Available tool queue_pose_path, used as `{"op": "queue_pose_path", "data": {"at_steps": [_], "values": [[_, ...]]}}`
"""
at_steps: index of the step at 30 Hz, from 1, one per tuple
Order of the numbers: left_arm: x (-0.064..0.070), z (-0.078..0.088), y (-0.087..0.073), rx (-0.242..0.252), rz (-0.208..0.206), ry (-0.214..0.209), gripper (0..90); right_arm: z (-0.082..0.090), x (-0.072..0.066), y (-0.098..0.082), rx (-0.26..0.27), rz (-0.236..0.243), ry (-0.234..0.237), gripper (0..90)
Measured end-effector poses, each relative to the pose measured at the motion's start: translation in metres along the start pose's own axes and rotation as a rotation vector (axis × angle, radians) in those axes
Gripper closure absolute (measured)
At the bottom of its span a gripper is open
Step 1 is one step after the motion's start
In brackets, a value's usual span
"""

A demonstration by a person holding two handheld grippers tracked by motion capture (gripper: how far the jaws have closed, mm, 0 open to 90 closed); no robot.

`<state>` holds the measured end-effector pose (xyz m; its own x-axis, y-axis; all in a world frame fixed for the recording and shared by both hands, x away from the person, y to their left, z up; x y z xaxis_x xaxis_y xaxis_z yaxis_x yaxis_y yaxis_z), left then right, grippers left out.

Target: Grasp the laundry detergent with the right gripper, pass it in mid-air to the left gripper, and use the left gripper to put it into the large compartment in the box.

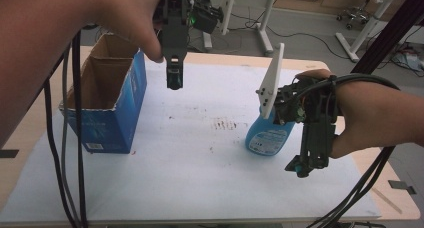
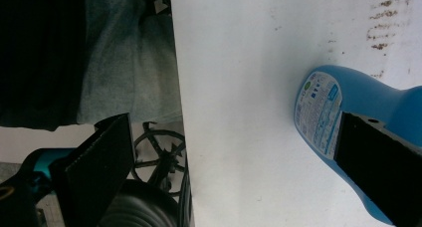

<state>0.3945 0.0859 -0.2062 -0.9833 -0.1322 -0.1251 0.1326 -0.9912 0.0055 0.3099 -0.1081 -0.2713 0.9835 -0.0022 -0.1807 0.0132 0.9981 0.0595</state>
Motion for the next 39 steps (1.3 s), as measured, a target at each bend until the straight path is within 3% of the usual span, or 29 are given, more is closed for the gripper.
{"op": "queue_pose_path", "data": {"at_steps": [12, 23, 25, 32, 39], "values": [[0.000, 0.001, -0.001, -0.001, 0.005, 0.005, 1.7, 0.000, -0.003, -0.001, 0.000, 0.001, 0.000, 1.7], [0.005, 0.002, 0.002, -0.010, 0.001, 0.011, 1.7, 0.006, -0.012, -0.028, 0.070, -0.046, -0.044, 1.7], [0.006, 0.002, 0.004, -0.008, -0.003, 0.012, 1.6, 0.010, -0.013, -0.032, 0.108, -0.050, -0.065, 1.8], [0.010, 0.004, 0.006, -0.012, -0.006, 0.012, 1.7, 0.028, -0.010, -0.034, 0.331, -0.033, -0.110, 1.7], [0.011, 0.004, 0.002, -0.008, 0.005, 0.015, 1.7, 0.050, 0.005, -0.031, 0.534, -0.051, -0.175, 1.8]]}}
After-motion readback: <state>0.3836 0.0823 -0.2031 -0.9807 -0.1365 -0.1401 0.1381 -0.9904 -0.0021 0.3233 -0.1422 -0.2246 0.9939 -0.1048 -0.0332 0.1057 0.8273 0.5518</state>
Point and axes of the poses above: each handheld gripper's, and its own axes: z roughly backward along the jaws, y roughly out of its top, x roughly to its right, the point moved 3 cm from there along -z, roughly forward along the jaws, and after that the axes turned 7 degrees about y, right-handed, at the moved point
